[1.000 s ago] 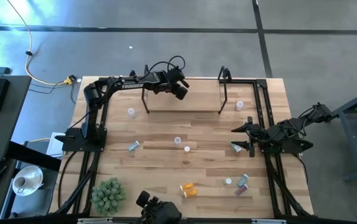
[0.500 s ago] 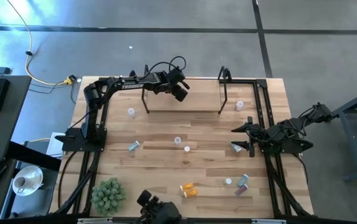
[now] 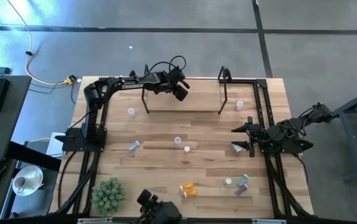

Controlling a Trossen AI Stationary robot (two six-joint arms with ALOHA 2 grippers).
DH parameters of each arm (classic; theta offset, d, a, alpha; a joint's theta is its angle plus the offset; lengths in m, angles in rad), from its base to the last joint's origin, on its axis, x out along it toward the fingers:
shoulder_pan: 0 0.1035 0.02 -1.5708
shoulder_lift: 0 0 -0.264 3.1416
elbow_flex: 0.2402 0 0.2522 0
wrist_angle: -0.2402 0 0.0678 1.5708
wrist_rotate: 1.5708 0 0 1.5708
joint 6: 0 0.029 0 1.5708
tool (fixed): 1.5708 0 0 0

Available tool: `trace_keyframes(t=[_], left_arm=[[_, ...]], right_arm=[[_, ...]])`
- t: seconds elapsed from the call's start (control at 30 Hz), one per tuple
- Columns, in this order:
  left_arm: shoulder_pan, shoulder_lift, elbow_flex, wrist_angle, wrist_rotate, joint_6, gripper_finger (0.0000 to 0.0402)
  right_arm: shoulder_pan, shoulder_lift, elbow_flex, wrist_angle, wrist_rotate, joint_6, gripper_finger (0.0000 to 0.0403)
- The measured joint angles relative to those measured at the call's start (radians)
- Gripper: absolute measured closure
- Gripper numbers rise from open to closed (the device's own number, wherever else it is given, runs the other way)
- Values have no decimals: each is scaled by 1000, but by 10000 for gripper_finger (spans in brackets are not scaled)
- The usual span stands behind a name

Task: Pick and place medicine bottles onto shelf by color
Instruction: Put the top left green pill bottle on the shelf, then put the top orange pill bottle on the shelf

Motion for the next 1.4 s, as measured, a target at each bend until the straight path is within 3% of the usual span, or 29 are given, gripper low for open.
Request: trace_keyframes(t=[0.53,0.83,1.23,1.4], left_arm=[[8,-2,207,-222,4,18,211],[8,-3,379,-388,226,104,213],[-154,-95,367,-387,247,183,213],[-216,-101,367,-422,300,183,213]], right_arm=[[0,0,0,0,0,0,143],[0,0,0,0,0,0,143],[0,0,0,0,0,0,143],[0,0,0,0,0,0,143]])
